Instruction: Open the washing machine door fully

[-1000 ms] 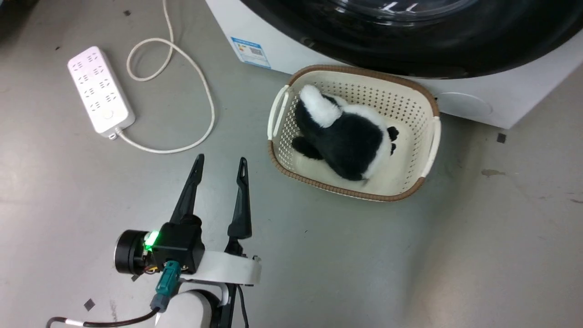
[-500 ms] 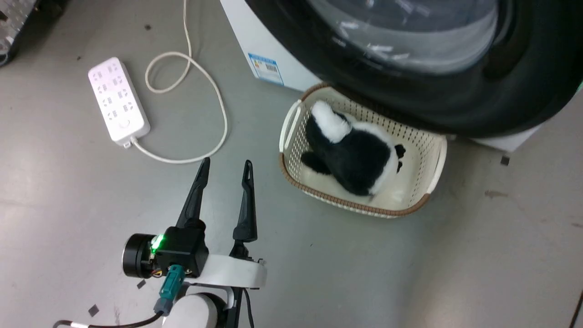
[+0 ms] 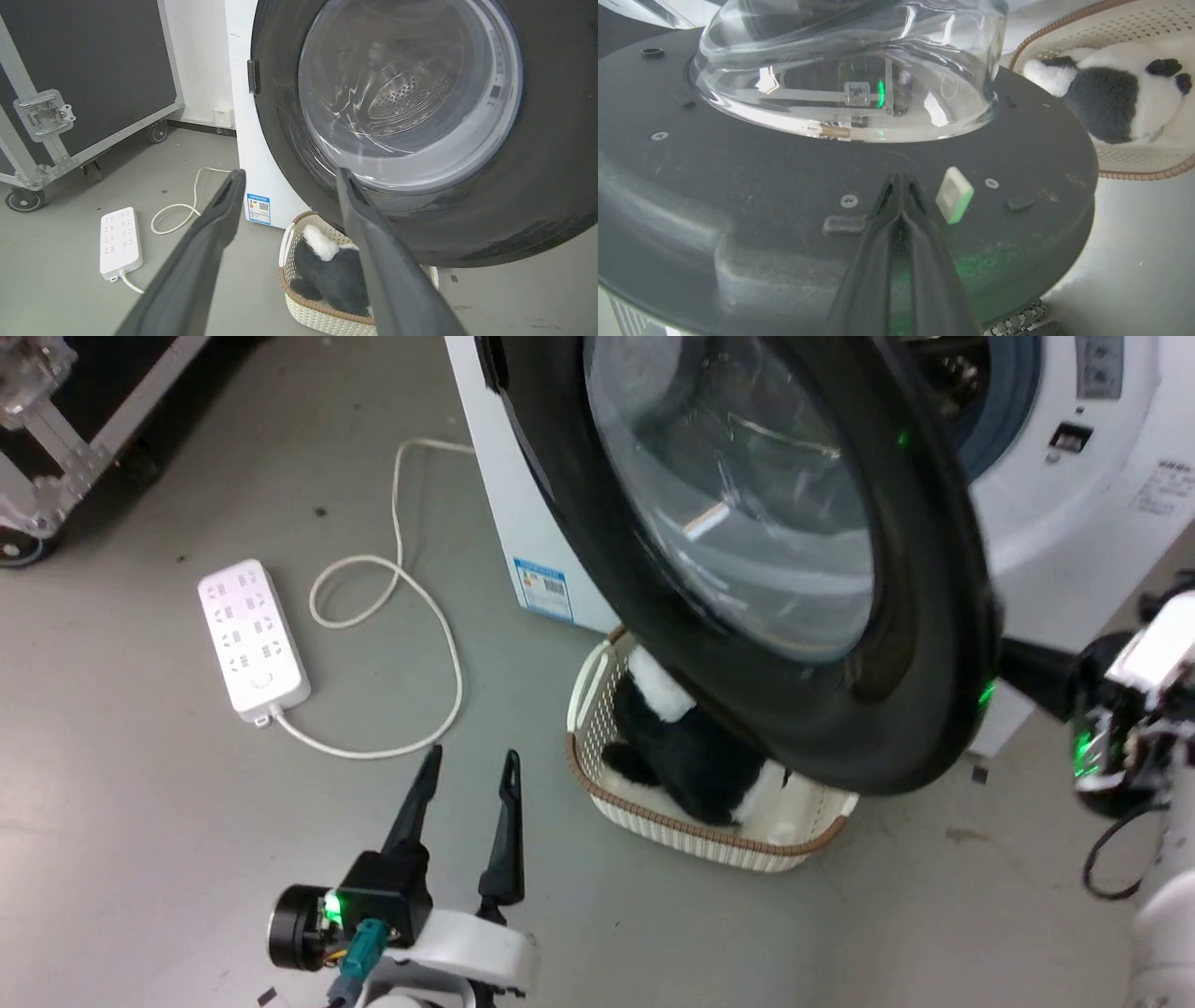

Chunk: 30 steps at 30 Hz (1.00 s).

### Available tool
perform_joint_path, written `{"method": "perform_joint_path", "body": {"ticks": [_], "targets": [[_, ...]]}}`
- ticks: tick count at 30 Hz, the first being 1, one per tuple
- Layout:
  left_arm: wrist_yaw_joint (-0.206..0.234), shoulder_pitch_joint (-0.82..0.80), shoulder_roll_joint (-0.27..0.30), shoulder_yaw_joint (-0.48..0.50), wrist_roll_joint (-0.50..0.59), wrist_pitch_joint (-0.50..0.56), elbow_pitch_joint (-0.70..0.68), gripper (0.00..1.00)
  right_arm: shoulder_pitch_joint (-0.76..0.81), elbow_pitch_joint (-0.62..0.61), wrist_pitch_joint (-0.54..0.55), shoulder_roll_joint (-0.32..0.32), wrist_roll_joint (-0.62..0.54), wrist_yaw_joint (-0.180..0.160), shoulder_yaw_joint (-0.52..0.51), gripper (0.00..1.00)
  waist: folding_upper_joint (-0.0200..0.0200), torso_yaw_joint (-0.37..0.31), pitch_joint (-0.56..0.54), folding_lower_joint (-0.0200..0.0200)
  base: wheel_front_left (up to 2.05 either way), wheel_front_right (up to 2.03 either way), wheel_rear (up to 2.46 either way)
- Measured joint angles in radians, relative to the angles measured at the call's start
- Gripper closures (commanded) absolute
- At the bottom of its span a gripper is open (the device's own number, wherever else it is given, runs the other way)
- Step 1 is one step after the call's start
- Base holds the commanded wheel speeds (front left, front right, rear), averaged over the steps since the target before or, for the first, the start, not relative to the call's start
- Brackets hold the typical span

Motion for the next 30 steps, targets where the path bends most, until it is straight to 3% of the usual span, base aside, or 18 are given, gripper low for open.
{"method": "perform_joint_path", "body": {"ticks": [7, 8, 16, 20, 25, 26, 30], "targets": [[-0.019, 0.038, 0.0, -0.021, 0.0, 0.0, 0.031, 0.0, 0.136, 0.002, -0.063, 0.001, 0.276, 0.0, 0.292, 1.0, 0.0, 0.006, -0.063, 0.0, 0.0, 0.0, 0.0], [-0.02, 0.047, 0.0, -0.026, -0.002, 0.0, 0.039, 0.0, 0.193, -0.018, -0.109, 0.006, 0.372, 0.0, 0.422, 1.0, 0.0, 0.008, -0.079, 0.0, 0.0, 0.0, 0.0], [-0.029, 0.055, -0.001, -0.069, -0.018, 0.0, 0.048, 0.0, 0.309, -0.075, -0.228, 0.007, 0.535, 0.0, 0.686, 1.0, 0.0, 0.017, -0.101, 0.0001, 0.0, 0.0, 0.0], [-0.028, 0.067, -0.001, -0.072, -0.028, 0.0, 0.054, 0.0, 0.344, -0.116, -0.274, 0.01, 0.569, 0.0, 0.765, 1.0, 0.0, 0.016, -0.102, 0.0002, 0.0, 0.0, 0.0], [-0.027, 0.067, -0.001, -0.059, -0.028, 0.0, 0.054, 0.0, 0.349, -0.127, -0.348, 0.012, 0.548, 0.0, 0.778, 0.97, 0.0, 0.004, -0.098, 0.0003, 0.0, 0.0, 0.0], [-0.027, 0.067, -0.001, -0.054, -0.028, 0.0, 0.054, 0.0, 0.349, -0.129, -0.374, 0.011, 0.524, 0.0, 0.768, 0.0, 0.0, -0.002, -0.098, 0.0003, 0.0, 0.0, 0.0], [-0.027, 0.067, -0.001, -0.03, -0.028, 0.0, 0.05, 0.0, 0.349, -0.197, -0.484, -0.018, 0.428, 0.0, 0.728, 0.0, 0.0, -0.032, -0.104, 0.0003, 0.0, 0.0, 0.0]]}}
